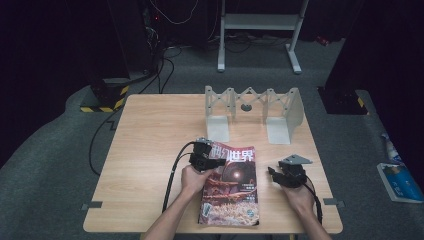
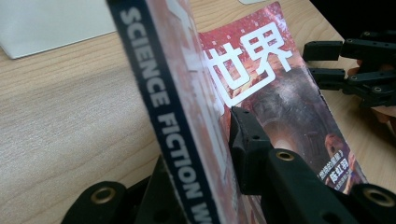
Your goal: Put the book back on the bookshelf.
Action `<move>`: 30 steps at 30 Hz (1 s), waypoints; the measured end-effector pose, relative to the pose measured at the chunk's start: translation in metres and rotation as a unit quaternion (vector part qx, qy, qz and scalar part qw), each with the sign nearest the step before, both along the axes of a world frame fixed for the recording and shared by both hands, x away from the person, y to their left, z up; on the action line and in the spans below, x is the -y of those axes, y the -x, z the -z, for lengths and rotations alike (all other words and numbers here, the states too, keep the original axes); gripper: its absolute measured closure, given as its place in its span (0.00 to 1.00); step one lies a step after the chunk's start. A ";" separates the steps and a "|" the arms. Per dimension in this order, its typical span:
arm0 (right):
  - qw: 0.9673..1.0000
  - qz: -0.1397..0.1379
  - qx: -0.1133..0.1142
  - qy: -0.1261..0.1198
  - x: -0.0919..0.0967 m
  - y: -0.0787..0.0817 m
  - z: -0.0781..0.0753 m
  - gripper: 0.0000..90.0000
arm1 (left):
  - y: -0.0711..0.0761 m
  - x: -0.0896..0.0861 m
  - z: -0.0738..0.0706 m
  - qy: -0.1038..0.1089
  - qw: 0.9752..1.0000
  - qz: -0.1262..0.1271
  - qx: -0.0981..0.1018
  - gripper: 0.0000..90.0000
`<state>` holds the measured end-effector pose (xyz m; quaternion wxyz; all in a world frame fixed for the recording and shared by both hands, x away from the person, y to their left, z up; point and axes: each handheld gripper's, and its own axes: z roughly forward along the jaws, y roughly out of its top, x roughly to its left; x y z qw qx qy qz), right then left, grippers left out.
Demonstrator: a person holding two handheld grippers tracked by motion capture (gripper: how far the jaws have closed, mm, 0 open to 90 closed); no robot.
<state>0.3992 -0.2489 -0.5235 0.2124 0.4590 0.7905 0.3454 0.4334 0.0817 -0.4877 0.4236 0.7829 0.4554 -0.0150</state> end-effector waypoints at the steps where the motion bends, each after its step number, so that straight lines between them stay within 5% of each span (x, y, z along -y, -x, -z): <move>1: 1.000 0.004 0.006 -0.001 0.004 0.001 0.001 0.50 | 0.000 0.000 -0.001 0.001 1.000 0.001 0.001 0.86; 5: 0.999 0.017 0.037 -0.014 0.012 0.006 0.008 0.44 | 0.001 -0.001 -0.004 0.011 1.000 -0.001 -0.002 0.87; 30: 0.999 0.018 0.045 -0.023 0.013 0.006 0.011 0.46 | 0.010 0.003 -0.033 0.052 0.999 0.013 0.006 0.93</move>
